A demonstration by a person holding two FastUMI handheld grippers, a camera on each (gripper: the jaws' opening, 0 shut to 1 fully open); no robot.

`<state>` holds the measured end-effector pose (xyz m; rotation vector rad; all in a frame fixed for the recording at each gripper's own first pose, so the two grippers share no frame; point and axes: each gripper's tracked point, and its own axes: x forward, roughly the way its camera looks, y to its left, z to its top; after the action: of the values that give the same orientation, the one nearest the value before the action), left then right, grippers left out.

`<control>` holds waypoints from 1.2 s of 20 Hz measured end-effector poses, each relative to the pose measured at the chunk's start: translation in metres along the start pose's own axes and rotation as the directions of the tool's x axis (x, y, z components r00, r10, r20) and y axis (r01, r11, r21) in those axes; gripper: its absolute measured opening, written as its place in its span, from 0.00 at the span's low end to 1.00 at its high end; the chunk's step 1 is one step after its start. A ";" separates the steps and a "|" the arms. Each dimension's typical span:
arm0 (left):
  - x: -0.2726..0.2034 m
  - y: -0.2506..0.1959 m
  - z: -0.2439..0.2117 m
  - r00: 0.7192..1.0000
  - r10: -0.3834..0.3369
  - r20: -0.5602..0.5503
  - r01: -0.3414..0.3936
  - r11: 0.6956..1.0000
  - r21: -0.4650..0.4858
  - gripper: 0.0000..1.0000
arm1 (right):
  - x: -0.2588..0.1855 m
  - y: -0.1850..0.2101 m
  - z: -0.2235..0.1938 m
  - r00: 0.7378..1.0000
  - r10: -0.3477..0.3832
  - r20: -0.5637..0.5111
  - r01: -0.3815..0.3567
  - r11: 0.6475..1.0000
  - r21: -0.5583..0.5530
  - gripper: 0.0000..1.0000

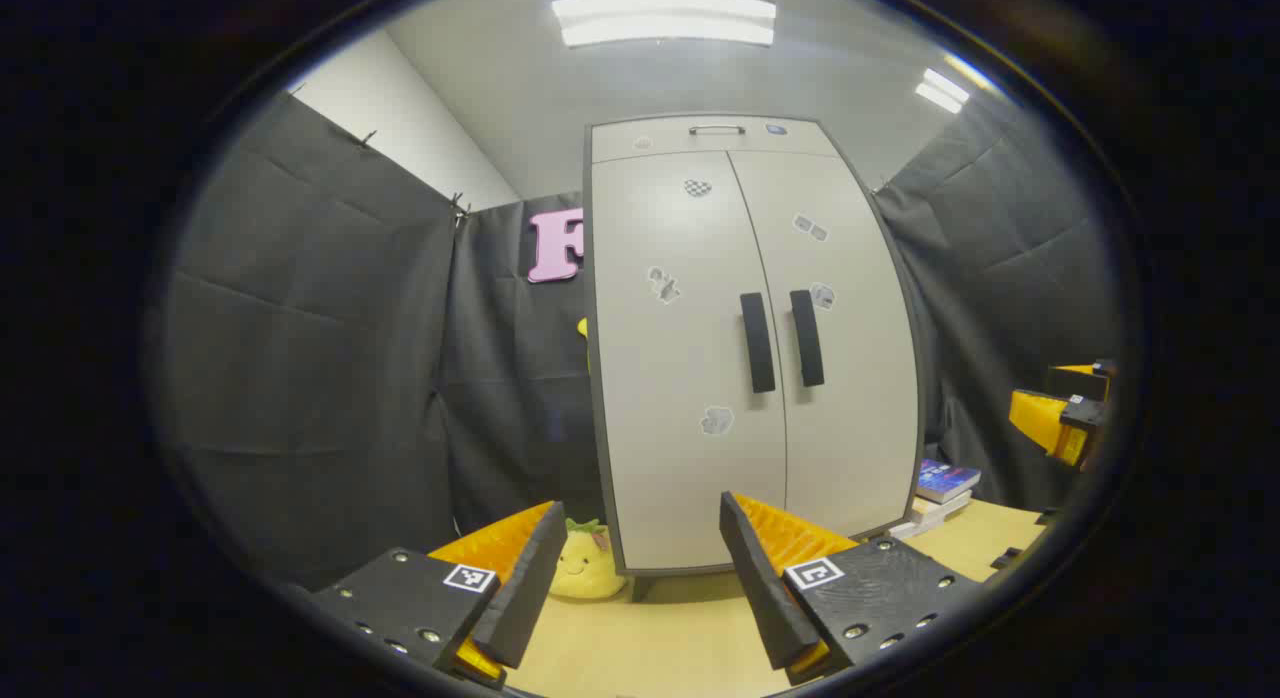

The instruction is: Open the right door of the double-door shoe cabinet with the right hand, and open the left door with the left hand.

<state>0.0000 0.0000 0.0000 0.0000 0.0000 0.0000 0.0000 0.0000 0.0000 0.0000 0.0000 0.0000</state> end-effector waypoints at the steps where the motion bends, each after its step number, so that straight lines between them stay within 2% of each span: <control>1: 0.000 0.000 0.000 1.000 0.000 0.000 0.000 1.000 0.000 0.89 | 0.001 0.000 0.000 1.000 0.000 -0.005 0.000 1.000 0.006 0.97; 16: 0.003 0.002 0.003 1.000 0.015 0.012 -0.015 1.000 0.002 0.89 | 0.013 0.004 -0.005 1.000 0.008 -0.019 -0.008 1.000 0.023 0.98; 24: 0.005 0.010 0.003 0.999 0.042 0.017 -0.042 0.999 0.011 0.89 | 0.030 0.013 0.012 0.999 0.034 0.008 -0.034 0.999 0.022 0.98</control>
<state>0.0055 0.0105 0.0029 0.0113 -0.0165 0.0422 0.0303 0.0134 0.0123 0.0217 -0.0077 0.0339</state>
